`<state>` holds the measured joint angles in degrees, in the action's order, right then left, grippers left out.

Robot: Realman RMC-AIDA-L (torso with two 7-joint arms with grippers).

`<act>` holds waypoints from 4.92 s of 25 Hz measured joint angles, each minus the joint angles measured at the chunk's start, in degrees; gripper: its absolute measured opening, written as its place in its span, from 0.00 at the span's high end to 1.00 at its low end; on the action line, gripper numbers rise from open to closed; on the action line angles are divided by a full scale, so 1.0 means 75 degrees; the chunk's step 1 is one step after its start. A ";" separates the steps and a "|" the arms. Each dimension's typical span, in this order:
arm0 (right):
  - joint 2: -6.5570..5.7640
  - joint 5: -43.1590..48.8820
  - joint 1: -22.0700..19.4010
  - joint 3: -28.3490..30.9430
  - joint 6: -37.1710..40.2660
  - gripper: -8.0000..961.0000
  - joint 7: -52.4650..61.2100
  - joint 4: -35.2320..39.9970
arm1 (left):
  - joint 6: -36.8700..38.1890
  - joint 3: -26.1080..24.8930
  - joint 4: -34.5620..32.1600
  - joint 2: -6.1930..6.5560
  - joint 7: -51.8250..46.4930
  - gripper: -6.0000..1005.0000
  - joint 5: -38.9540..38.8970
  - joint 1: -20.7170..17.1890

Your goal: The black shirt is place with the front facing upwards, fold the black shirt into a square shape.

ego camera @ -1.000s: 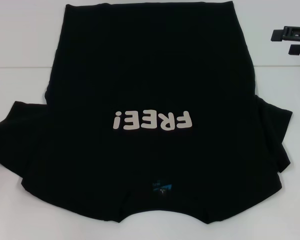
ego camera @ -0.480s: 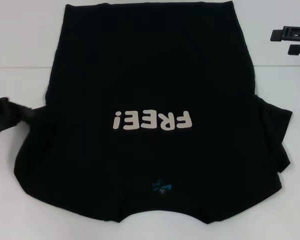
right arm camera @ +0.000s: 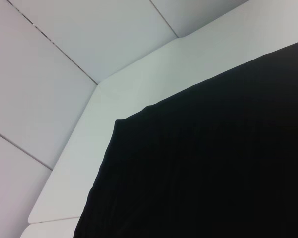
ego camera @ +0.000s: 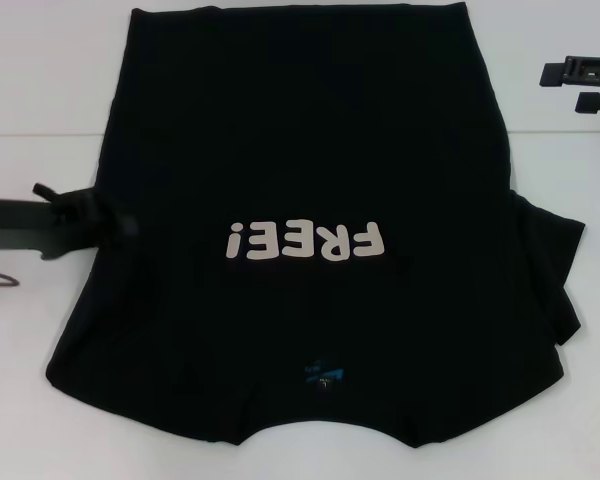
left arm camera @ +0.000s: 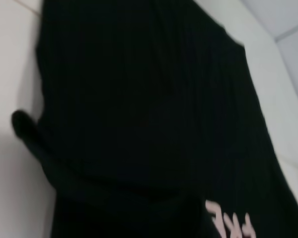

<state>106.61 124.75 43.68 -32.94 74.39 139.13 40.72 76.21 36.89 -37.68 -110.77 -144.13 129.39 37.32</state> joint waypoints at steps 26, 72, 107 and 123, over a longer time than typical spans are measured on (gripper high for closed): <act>0.0000 0.0008 -0.0012 0.0029 -0.0015 0.05 0.0000 -0.0004 | 0.0621 -0.0959 -0.0501 -0.0064 -0.0393 0.30 0.0242 -0.0555; -0.0014 0.0008 -0.0077 0.0056 -0.0075 0.05 -0.0044 -0.0004 | -0.1021 -0.0865 0.1303 -0.0023 -0.1048 0.29 0.0518 -0.0207; -0.0057 -0.0025 -0.0181 0.0068 -0.0158 0.05 -0.0010 0.0009 | -0.0553 -0.1251 0.1405 -0.0280 0.0079 0.34 -0.0761 -0.0501; -0.0059 -0.0028 -0.0144 0.0068 -0.0153 0.05 0.0000 0.0018 | -0.1072 -0.1154 0.1572 -0.0137 -0.0727 0.38 -0.0240 -0.0585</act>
<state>106.17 124.53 42.60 -32.43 73.24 139.13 40.86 68.17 28.24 -25.89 -111.80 -149.59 127.58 32.93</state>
